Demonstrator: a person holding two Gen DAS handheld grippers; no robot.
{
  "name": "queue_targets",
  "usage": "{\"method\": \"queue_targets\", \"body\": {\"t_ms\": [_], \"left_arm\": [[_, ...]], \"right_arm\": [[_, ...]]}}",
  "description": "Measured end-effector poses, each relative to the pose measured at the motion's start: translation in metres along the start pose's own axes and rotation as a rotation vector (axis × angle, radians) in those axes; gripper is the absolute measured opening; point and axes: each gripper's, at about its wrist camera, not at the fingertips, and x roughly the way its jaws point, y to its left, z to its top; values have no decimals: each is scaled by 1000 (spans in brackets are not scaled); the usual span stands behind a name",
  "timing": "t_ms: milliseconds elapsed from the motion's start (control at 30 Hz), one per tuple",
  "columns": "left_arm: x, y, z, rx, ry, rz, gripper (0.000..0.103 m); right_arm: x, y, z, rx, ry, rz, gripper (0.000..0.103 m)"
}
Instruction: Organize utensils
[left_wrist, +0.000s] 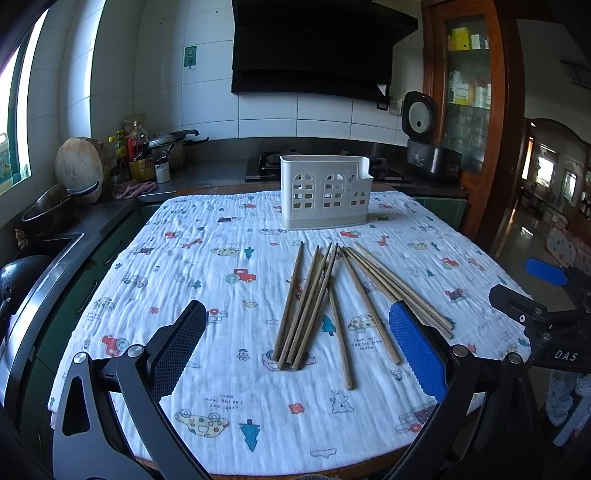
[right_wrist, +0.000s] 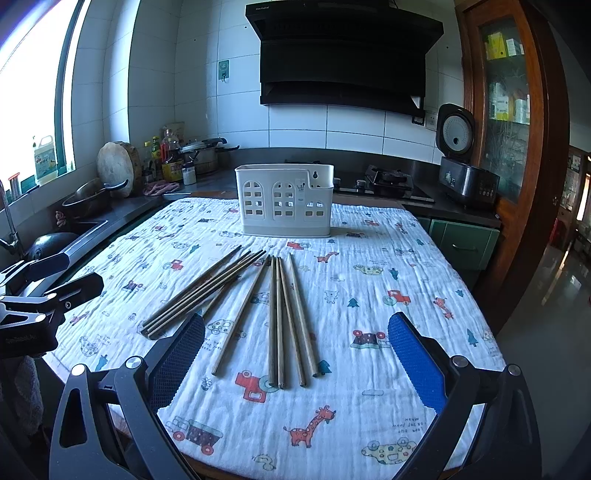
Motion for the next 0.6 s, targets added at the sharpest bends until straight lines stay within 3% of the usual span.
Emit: {"method": "queue_targets", "body": {"t_ms": [600], "left_arm": [[19,10,7,-9,25,-5,98]], "right_arm": [[18,-4,4,-2,18,1,95]]}}
